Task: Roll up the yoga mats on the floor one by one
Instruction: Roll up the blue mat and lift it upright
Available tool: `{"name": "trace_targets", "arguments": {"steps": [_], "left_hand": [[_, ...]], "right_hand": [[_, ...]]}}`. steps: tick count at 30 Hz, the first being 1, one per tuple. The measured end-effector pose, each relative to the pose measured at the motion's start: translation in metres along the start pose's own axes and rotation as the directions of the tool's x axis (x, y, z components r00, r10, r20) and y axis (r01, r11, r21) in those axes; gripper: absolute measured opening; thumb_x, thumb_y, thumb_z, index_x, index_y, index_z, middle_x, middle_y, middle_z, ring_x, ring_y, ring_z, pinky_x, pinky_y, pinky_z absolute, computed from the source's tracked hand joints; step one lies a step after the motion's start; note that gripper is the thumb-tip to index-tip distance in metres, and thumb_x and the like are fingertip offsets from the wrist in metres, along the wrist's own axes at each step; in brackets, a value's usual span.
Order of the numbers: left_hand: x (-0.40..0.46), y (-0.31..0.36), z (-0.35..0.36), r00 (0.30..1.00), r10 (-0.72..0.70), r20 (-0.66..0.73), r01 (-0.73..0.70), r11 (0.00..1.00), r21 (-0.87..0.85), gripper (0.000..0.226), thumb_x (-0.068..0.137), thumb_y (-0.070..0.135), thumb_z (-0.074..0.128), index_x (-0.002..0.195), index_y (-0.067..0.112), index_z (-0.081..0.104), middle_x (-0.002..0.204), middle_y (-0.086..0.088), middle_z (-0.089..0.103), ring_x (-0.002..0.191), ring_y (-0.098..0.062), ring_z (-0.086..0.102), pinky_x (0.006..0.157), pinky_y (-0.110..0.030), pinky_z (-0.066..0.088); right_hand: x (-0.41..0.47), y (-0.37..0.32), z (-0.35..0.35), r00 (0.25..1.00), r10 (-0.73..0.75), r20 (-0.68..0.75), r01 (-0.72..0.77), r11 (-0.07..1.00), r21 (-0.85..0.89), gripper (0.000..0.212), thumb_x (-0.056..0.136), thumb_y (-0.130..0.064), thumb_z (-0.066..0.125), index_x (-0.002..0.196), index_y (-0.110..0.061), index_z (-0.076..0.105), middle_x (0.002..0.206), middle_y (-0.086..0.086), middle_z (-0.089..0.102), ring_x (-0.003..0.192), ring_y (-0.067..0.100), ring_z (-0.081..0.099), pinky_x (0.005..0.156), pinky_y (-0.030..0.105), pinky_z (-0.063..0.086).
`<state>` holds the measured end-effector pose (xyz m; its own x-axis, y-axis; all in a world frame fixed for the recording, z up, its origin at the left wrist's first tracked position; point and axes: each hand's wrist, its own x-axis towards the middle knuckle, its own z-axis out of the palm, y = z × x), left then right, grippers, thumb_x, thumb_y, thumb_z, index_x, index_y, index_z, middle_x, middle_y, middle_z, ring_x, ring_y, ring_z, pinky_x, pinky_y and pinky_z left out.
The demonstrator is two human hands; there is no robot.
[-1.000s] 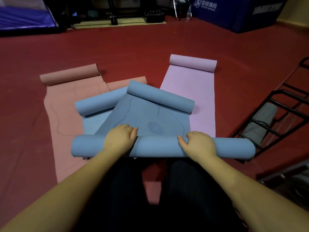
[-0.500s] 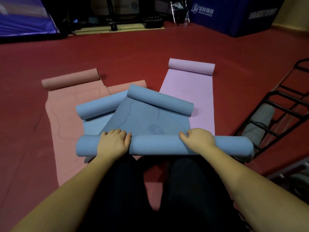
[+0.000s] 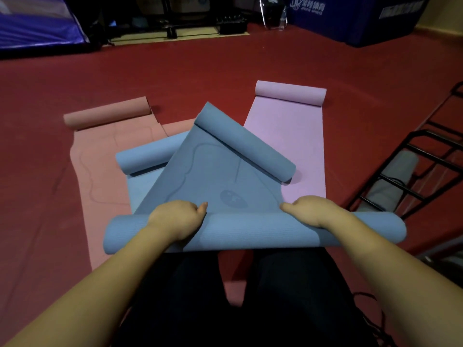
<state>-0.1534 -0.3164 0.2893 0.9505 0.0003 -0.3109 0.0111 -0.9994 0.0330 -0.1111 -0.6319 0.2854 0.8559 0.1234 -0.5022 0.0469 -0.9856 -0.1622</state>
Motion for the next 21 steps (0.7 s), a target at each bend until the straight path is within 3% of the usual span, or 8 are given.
{"name": "trace_targets", "arguments": {"steps": [2,4,8,10,12,14,17,21], "left_hand": [[0.008,-0.002,-0.002,0.997,-0.018,0.071,0.020,0.999,-0.037,0.066,0.102,0.056,0.017,0.112,0.015,0.067,0.129,-0.012,0.062,0.118,-0.030,0.056,0.098,-0.039,0.041],[0.019,-0.005,-0.004,0.990,-0.034,0.140,0.043,0.997,-0.062,0.068,0.102,0.057,0.017,0.125,0.013,0.063,0.139,-0.012,0.056,0.125,-0.030,0.052,0.104,-0.040,0.038],[0.034,-0.011,0.000,0.977,-0.072,0.201,0.092,0.991,-0.095,0.075,0.096,0.065,0.020,0.138,0.011,0.052,0.149,-0.013,0.046,0.133,-0.032,0.045,0.110,-0.041,0.034],[0.036,-0.012,0.001,0.982,-0.086,0.165,0.105,0.988,-0.112,0.081,0.092,0.070,0.020,0.139,0.010,0.049,0.148,-0.014,0.045,0.134,-0.033,0.043,0.108,-0.042,0.034],[0.037,-0.011,-0.002,0.986,-0.047,0.160,0.066,0.992,-0.110,0.073,0.098,0.064,0.022,0.137,0.010,0.052,0.147,-0.015,0.048,0.133,-0.032,0.044,0.106,-0.040,0.035],[0.038,-0.009,-0.006,0.989,0.011,0.146,0.008,0.991,-0.131,0.060,0.103,0.057,0.025,0.128,0.014,0.057,0.141,-0.014,0.053,0.126,-0.031,0.049,0.098,-0.038,0.037],[0.042,-0.010,-0.006,0.998,0.014,0.057,-0.003,0.982,-0.189,0.047,0.101,0.057,0.029,0.097,0.021,0.058,0.119,-0.009,0.064,0.105,-0.029,0.056,0.082,-0.037,0.039],[0.032,-0.003,-0.001,0.962,-0.007,-0.274,-0.024,0.994,-0.107,0.055,0.103,0.049,0.029,0.066,0.016,0.052,0.078,-0.004,0.061,0.078,-0.028,0.058,0.062,-0.035,0.037]], "right_hand": [[0.002,0.001,0.004,0.972,-0.077,-0.222,0.079,0.997,-0.001,0.041,0.097,-0.054,0.036,0.091,-0.024,0.064,0.105,-0.002,0.058,0.105,0.024,0.056,0.078,0.033,0.042],[0.002,0.000,0.007,0.892,-0.115,-0.438,0.119,0.993,-0.017,0.039,0.098,-0.047,0.040,0.077,-0.020,0.057,0.091,-0.003,0.054,0.094,0.023,0.057,0.067,0.032,0.037],[-0.006,-0.008,0.018,0.794,-0.120,-0.597,0.083,0.993,-0.089,0.046,0.100,-0.044,0.037,0.066,-0.016,0.050,0.081,0.007,0.061,0.082,0.030,0.059,0.060,0.034,0.035],[-0.012,-0.012,0.027,0.728,-0.144,-0.671,0.112,0.990,-0.091,0.047,0.092,-0.049,0.036,0.060,-0.016,0.048,0.069,0.009,0.058,0.072,0.033,0.058,0.056,0.033,0.032],[-0.017,-0.014,0.041,0.676,-0.156,-0.720,0.123,0.988,-0.098,0.048,0.085,-0.051,0.038,0.060,-0.013,0.052,0.064,0.009,0.055,0.067,0.032,0.058,0.052,0.032,0.038],[-0.021,-0.013,0.054,0.680,-0.185,-0.710,0.125,0.983,-0.137,0.047,0.086,-0.051,0.041,0.066,-0.012,0.056,0.067,0.010,0.057,0.069,0.033,0.058,0.058,0.036,0.045],[-0.021,-0.010,0.063,0.677,-0.203,-0.708,0.100,0.978,-0.185,0.049,0.089,-0.052,0.040,0.076,-0.010,0.060,0.072,0.009,0.059,0.072,0.033,0.058,0.071,0.039,0.047],[-0.011,-0.012,0.056,0.691,-0.137,-0.710,0.061,0.989,-0.131,0.054,0.088,-0.054,0.037,0.075,-0.009,0.065,0.070,0.008,0.062,0.071,0.033,0.060,0.069,0.038,0.046]]}}
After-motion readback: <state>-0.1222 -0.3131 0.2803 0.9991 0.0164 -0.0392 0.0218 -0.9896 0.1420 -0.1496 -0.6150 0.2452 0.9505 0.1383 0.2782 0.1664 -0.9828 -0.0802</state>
